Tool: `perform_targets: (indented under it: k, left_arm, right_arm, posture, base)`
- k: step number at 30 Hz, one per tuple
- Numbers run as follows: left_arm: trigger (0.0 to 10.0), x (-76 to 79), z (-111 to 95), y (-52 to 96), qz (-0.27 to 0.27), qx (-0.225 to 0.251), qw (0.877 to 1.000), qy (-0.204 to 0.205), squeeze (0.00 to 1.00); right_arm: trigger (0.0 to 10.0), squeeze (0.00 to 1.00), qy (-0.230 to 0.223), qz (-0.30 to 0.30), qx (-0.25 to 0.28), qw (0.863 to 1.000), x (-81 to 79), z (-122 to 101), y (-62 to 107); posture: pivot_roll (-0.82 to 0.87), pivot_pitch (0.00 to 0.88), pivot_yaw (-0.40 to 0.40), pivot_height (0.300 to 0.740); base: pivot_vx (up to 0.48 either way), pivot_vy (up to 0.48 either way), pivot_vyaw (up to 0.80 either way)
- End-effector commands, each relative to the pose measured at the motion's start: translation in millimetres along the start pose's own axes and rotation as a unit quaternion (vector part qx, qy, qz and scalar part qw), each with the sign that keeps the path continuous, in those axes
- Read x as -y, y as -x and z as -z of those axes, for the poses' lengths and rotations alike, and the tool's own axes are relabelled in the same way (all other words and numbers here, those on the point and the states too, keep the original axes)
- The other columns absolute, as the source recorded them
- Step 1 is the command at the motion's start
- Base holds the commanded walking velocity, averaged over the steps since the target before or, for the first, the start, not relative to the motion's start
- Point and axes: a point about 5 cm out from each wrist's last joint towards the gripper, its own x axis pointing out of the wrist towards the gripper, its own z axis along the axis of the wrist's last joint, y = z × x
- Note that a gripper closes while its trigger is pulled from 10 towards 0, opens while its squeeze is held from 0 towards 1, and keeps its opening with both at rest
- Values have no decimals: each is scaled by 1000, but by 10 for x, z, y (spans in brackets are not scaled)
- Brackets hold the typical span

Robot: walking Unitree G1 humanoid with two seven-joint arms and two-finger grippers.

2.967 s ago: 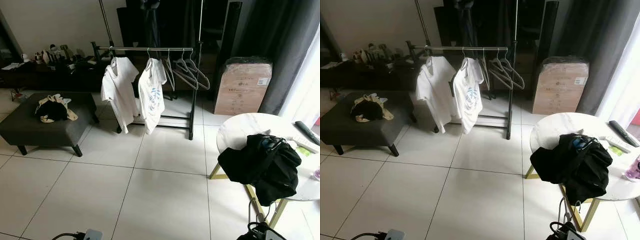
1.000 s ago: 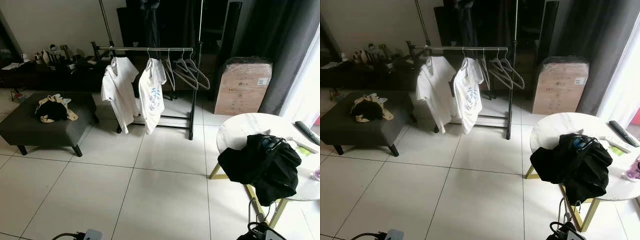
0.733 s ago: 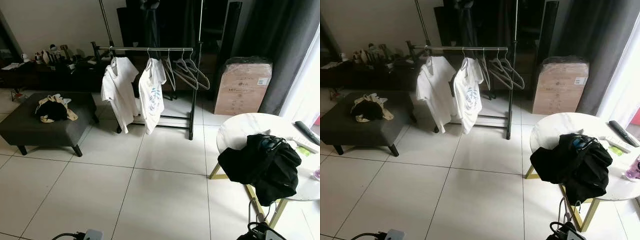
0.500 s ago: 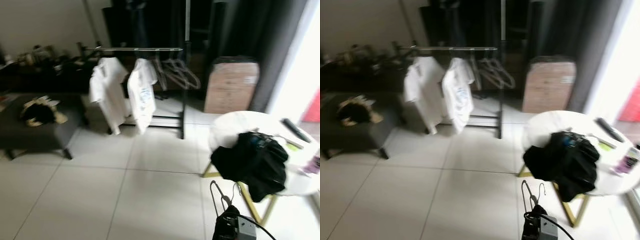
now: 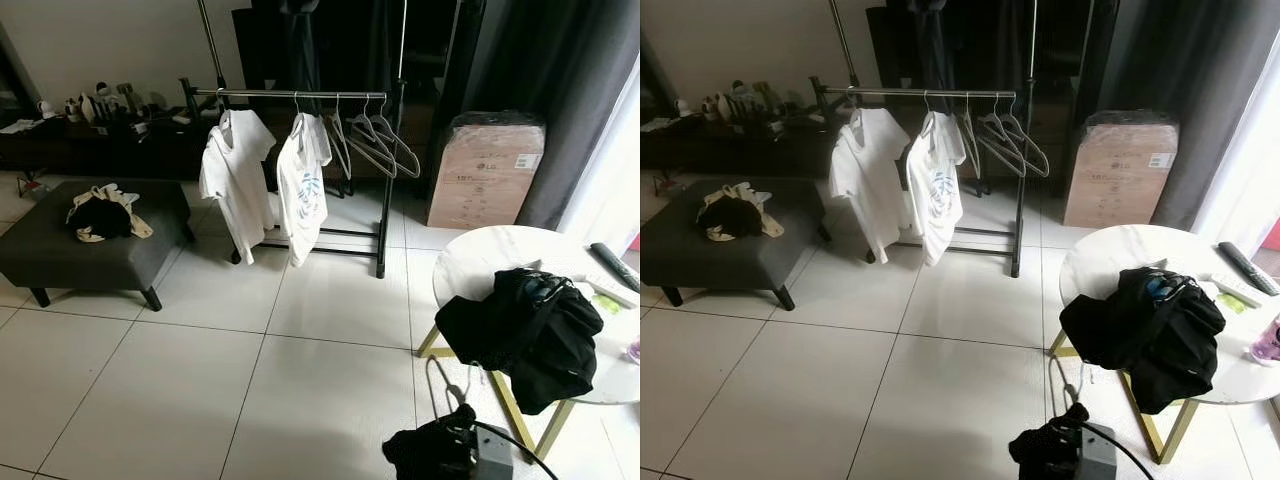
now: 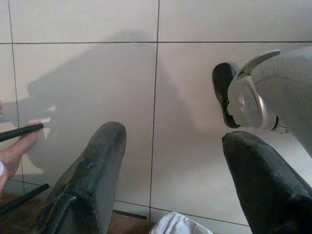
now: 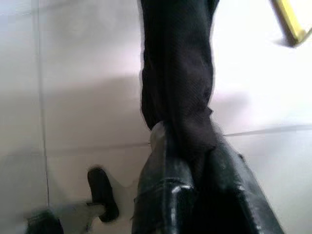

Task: Hang hanger

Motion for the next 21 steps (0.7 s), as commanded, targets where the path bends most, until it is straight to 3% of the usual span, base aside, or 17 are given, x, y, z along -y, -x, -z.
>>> perform_targets:
  k: [1, 5, 13, 14, 15, 17, 19, 20, 21]
  left_arm:
    - [10000, -61, -17, -2, -10, 0, 1000, -12, 0]
    - [10000, -111, -143, -26, -17, 13, 999, -25, 0]
    - [10000, -176, -226, -31, -30, 30, 998, -48, 0]
    - [10000, -187, -341, -43, -33, 52, 997, -51, 0]
    - [10000, -200, -619, -60, -34, 101, 993, -53, 0]
    - [10000, -208, -725, -61, -35, 120, 991, -51, 0]
    - [10000, -241, -797, -58, -40, 132, 990, -40, 0]
    - [10000, -267, -769, -57, -44, 126, 990, -35, 0]
    - [10000, -299, -741, -54, -49, 122, 991, -26, 0]
  right_arm:
    - [10000, 0, -64, 16, -5, 998, 11, 19, 0]
    - [10000, 0, -110, 37, -7, 993, 60, 32, 4]
    - [10000, 0, -144, 48, -12, 988, 49, 81, 6]
    - [10000, 0, -146, 49, -12, 988, 51, 86, 7]
    - [10000, 0, -143, 50, -12, 988, 54, 88, 7]
    - [10000, 0, -138, 50, -11, 989, 54, 84, 7]
    - [10000, 0, -89, 46, -1, 995, 39, 10, 1]
    - [10000, 0, -36, 31, 14, 999, -9, -87, -7]
    - [10000, 0, 57, 4, 42, 997, -90, -243, -13]
  posture:
    - [-12, 36, 44, 740]
    - [-23, 27, 69, 740]
    - [-41, 27, 106, 740]
    - [-39, 29, 104, 740]
    - [-39, 31, 103, 740]
    - [-37, 36, 99, 740]
    - [-31, 45, 94, 740]
    - [-27, 52, 91, 740]
    - [-27, 61, 89, 740]
  base:
    - [0, 0, 0]
    - [0, 0, 0]
    - [0, 0, 0]
    - [0, 0, 0]
    - [0, 0, 0]
    - [0, 0, 0]
    - [0, 0, 0]
    - [0, 0, 0]
    - [0, 0, 0]
